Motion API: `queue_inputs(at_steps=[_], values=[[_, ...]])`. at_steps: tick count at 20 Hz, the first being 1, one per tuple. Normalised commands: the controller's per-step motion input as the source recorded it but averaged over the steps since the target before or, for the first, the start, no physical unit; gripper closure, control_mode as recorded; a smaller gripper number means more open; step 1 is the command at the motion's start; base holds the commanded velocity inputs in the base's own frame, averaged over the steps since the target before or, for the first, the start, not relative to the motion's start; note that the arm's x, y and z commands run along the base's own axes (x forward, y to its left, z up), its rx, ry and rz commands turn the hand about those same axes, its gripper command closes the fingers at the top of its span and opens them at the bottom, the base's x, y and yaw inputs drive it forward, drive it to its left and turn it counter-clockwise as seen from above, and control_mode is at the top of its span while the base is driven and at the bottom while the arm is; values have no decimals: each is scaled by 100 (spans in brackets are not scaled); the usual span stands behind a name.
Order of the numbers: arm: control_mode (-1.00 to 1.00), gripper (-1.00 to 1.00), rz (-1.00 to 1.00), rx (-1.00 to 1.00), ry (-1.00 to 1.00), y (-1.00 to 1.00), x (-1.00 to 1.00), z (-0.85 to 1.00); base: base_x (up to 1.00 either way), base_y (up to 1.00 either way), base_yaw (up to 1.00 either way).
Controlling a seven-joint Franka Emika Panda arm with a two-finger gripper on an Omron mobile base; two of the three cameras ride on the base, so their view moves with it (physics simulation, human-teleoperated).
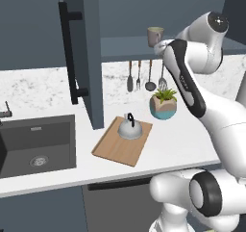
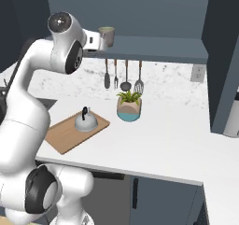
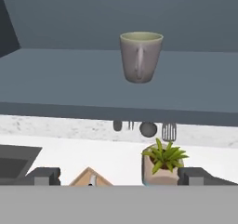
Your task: Pick the kettle from the counter and place it on the tray. Then pick the mug from the cabinet and place it on the tray. Then close the cabinet doors.
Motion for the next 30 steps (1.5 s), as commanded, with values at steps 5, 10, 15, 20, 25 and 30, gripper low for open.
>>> queue_inputs(at_steps=[5,10,15,20,25,30], values=[[-100,-100,-1,0,0,0,38,0,0,0,0],[-100,-100,-2,0,0,-1,41,0,0,0,0],[-100,-100,-2,0,0,-6,44,0,0,0,0],[-100,-100,-2,0,0,-5,45,0,0,0,0],[-100,-100,-1,0,0,0,43,0,0,0,0],[-100,-100,-1,0,0,-1,42,0,0,0,0]])
